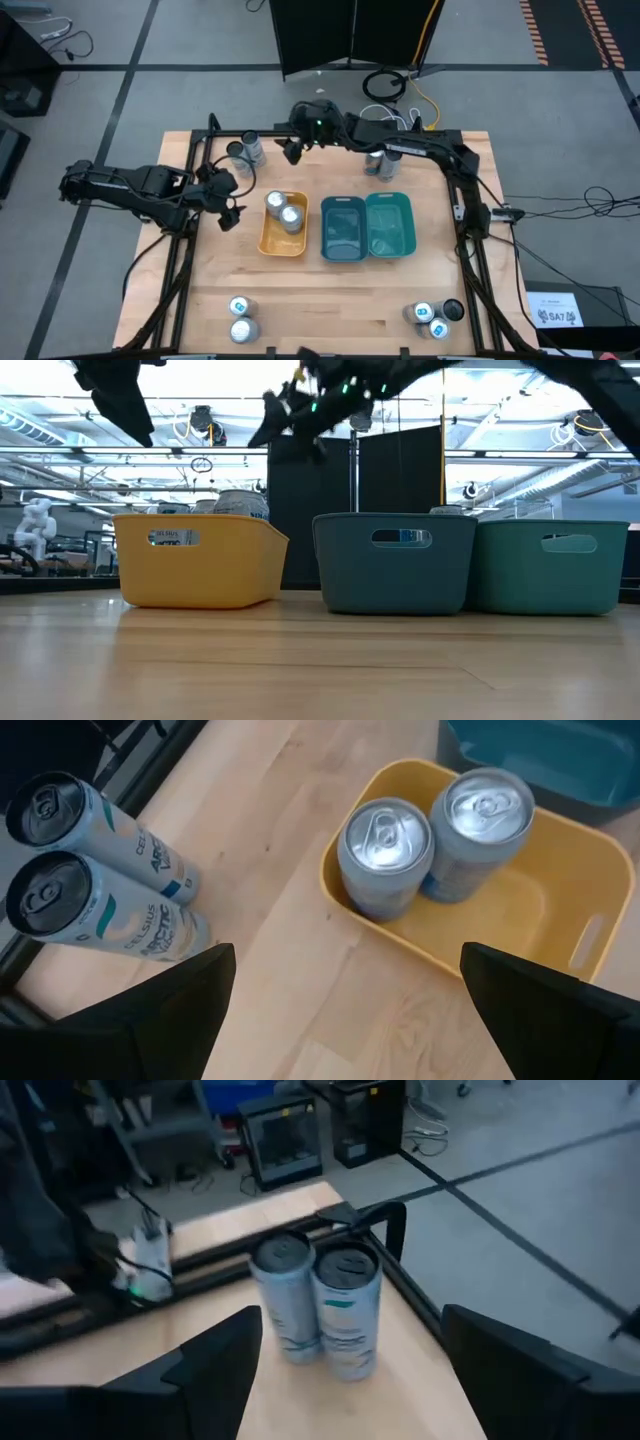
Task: Sort soda cans
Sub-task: Put the white-blue soda can into the blue bin
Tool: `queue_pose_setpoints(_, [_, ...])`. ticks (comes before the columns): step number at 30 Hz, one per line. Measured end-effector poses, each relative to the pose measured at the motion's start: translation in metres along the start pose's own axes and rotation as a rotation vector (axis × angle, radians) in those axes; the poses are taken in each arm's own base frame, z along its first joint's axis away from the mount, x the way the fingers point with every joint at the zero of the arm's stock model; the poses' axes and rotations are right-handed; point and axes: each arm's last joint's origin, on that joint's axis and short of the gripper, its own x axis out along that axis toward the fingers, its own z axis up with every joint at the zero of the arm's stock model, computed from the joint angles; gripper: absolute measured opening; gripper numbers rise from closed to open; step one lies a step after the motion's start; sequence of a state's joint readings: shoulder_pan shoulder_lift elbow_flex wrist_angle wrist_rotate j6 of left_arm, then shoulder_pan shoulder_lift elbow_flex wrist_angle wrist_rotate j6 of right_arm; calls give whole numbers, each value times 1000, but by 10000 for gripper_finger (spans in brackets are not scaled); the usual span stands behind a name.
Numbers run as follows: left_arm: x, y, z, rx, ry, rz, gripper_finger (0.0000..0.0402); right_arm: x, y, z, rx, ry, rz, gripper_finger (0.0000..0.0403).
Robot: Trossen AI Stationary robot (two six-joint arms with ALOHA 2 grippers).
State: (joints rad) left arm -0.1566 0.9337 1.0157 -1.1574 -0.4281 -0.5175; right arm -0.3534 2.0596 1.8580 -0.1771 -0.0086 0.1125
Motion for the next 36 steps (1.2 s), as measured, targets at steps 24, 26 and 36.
queue_pose_setpoints(24, [0, 3, -6, 27, 58, 23, 396, 113, -15, -38, -239, -54, 83, 300])
queue_pose_setpoints(26, [0, 3, -6, 27, 58, 22, 396, 113, -17, -36, -253, -64, 80, 300])
queue_pose_setpoints(36, [0, 2, -5, -6, 49, 15, 396, 111, -20, -39, -232, -14, 95, 299])
